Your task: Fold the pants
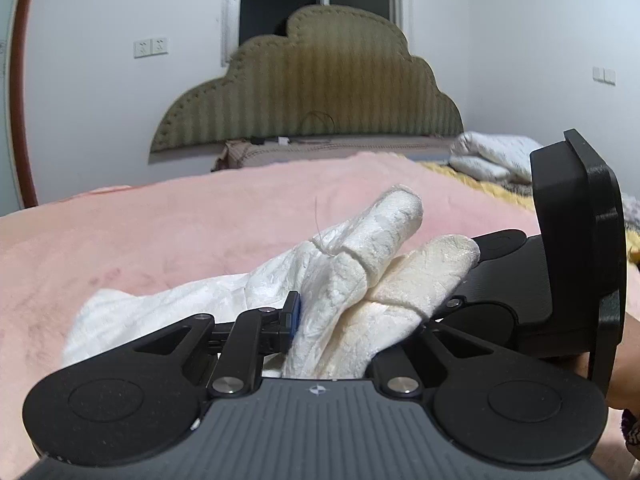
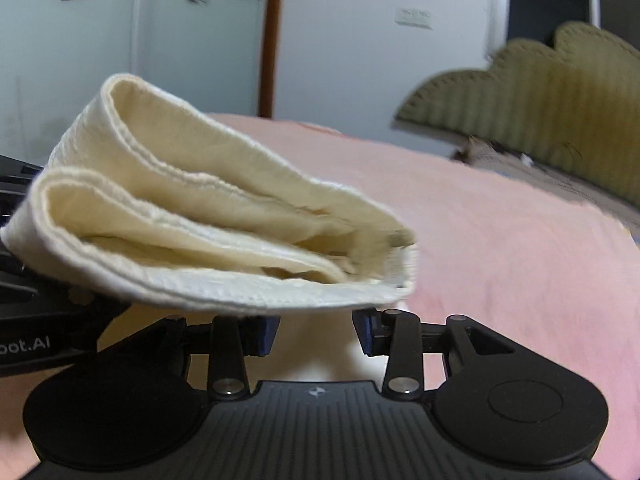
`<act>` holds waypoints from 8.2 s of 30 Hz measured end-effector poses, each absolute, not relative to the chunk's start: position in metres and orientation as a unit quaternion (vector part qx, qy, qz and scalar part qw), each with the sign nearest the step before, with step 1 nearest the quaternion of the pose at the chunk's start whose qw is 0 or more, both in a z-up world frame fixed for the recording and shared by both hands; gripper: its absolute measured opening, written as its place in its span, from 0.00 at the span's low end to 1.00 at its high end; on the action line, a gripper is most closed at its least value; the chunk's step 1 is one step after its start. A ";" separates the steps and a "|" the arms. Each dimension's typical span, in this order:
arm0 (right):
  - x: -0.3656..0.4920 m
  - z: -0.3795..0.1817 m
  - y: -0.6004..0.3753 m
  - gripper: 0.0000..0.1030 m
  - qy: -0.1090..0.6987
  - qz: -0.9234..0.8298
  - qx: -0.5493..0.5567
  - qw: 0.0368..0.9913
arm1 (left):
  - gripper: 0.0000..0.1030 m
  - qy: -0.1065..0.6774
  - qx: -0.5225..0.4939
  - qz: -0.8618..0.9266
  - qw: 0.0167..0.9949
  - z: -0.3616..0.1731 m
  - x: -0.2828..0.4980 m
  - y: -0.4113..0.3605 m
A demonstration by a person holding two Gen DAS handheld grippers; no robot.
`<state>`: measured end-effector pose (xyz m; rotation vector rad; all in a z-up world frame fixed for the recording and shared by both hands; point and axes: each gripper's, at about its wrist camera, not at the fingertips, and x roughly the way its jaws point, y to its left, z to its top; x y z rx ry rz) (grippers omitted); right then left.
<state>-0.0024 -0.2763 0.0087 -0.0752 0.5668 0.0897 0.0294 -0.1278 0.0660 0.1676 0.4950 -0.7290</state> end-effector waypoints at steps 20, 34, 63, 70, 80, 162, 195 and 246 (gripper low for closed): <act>-0.069 0.029 -0.353 0.49 0.236 -0.114 0.111 0.959 | 0.59 0.183 0.293 -0.401 0.848 0.006 -0.024 -0.166; -0.044 0.019 -0.308 0.74 0.267 -0.094 0.026 0.959 | 0.87 0.253 0.106 -0.298 0.914 0.047 0.054 0.001; -0.072 0.007 -0.255 0.81 0.301 -0.006 0.008 0.953 | 0.88 0.338 0.086 -0.185 0.919 0.027 0.069 0.030; -0.077 0.020 -0.305 0.83 0.297 -0.032 0.105 0.949 | 0.88 0.390 -0.027 -0.262 0.883 0.024 0.105 0.058; -0.041 -0.023 -0.367 0.72 0.327 0.085 0.303 0.891 | 0.82 0.467 -0.093 -0.354 0.805 -0.001 0.148 0.048; -0.031 0.044 -0.179 0.92 0.374 -0.019 0.075 0.924 | 0.91 0.348 0.051 -0.080 0.933 0.053 0.081 0.080; -0.017 -0.013 -0.170 0.96 0.355 -0.075 0.070 0.929 | 0.93 0.368 0.072 -0.100 0.922 0.019 0.060 0.073; -0.021 -0.021 -0.162 1.00 0.348 -0.085 0.060 0.932 | 1.00 0.352 0.067 -0.085 0.930 0.008 0.056 0.073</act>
